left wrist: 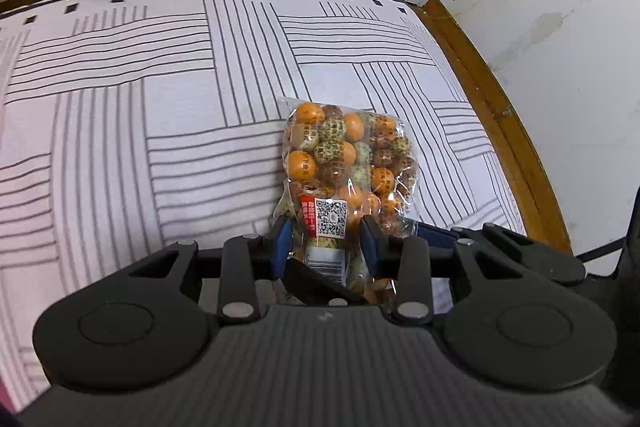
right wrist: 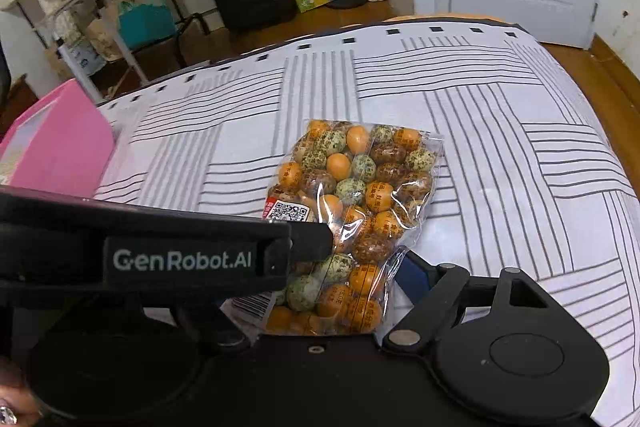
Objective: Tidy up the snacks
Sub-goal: 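Grasp the peanut bag by its sealed end with the left gripper, then lift the peanut bag with the left gripper and carry it over the pink box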
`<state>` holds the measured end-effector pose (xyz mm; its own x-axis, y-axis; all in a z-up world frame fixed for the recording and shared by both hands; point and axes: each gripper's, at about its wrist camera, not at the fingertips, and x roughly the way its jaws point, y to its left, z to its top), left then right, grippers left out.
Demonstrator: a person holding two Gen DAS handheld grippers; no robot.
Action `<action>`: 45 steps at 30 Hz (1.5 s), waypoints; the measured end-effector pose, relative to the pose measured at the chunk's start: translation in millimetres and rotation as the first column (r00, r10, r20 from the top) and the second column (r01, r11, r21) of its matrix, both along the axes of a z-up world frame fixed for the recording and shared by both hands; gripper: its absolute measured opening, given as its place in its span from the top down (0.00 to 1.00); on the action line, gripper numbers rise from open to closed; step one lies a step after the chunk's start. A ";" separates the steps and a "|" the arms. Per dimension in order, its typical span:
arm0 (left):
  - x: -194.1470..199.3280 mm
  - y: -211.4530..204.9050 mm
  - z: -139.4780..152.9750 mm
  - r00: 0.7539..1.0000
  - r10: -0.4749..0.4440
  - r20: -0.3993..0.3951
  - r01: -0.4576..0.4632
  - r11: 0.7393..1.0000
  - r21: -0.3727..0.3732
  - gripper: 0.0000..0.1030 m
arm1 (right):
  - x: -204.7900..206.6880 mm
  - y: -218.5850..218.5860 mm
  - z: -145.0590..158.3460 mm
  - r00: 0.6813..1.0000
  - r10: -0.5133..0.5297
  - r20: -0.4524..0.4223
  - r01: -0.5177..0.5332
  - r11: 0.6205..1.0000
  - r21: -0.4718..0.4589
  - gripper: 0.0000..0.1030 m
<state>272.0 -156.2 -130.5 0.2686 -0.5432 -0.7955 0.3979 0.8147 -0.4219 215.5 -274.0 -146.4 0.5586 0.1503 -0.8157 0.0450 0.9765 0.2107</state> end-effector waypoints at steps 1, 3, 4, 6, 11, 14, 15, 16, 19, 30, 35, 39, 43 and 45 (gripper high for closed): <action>-3.9 2.1 2.9 1.000 0.001 0.006 -0.001 1.000 0.005 0.66 | -3.3 2.6 2.0 1.000 0.008 0.006 -0.008 1.000 0.000 0.18; -10.9 6.2 8.7 1.000 0.002 0.008 -0.002 1.000 0.014 0.66 | -11.5 7.7 6.8 1.000 0.023 0.019 -0.023 1.000 -0.005 0.18; -14.2 7.6 11.4 1.000 0.001 0.008 -0.001 1.000 0.017 0.66 | -16.1 9.9 9.3 0.999 0.028 0.027 -0.027 1.000 -0.007 0.18; -21.7 11.4 16.7 1.000 0.003 0.009 -0.003 1.000 0.022 0.66 | -25.1 12.5 13.9 0.998 0.034 0.045 -0.034 0.999 -0.005 0.18; -43.6 19.2 31.9 0.999 0.018 0.026 -0.019 0.999 0.049 0.66 | -45.6 22.3 25.3 0.995 0.060 0.082 -0.060 0.998 -0.010 0.19; -56.3 24.7 40.9 0.999 0.021 0.034 -0.023 0.998 0.055 0.66 | -60.3 28.5 32.6 0.992 0.067 0.108 -0.067 0.998 -0.008 0.19; -61.5 27.4 44.0 0.999 0.020 0.035 -0.022 0.998 0.057 0.66 | -65.1 30.5 34.8 0.991 0.072 0.114 -0.071 0.997 -0.011 0.19; -65.6 29.9 46.4 0.999 0.021 0.035 -0.023 0.998 0.059 0.66 | -70.2 33.1 37.3 0.990 0.075 0.117 -0.074 0.997 -0.011 0.19; -79.0 36.8 53.9 0.999 0.025 0.039 -0.028 0.997 0.078 0.66 | -79.7 37.2 41.4 0.991 0.078 0.112 -0.080 0.997 0.015 0.19; -135.4 75.8 92.5 0.986 0.056 0.157 -0.082 0.983 0.165 0.66 | -117.5 87.4 69.5 0.967 0.167 0.193 -0.167 0.986 -0.016 0.20; -147.0 98.7 99.7 0.982 0.089 0.166 -0.112 0.985 0.134 0.66 | -128.0 106.3 79.1 0.955 0.197 0.220 -0.192 0.980 -0.042 0.20; -157.9 117.6 111.0 0.976 0.119 0.182 -0.138 0.986 0.098 0.66 | -136.4 119.9 91.9 0.942 0.222 0.252 -0.209 0.975 -0.077 0.20; -163.0 138.5 125.4 0.968 0.157 0.197 -0.171 0.984 0.053 0.65 | -141.6 133.4 109.8 0.922 0.256 0.290 -0.235 0.966 -0.108 0.20; -166.1 152.8 134.1 0.960 0.182 0.214 -0.192 0.981 0.028 0.65 | -141.7 142.9 120.0 0.910 0.278 0.307 -0.253 0.960 -0.122 0.20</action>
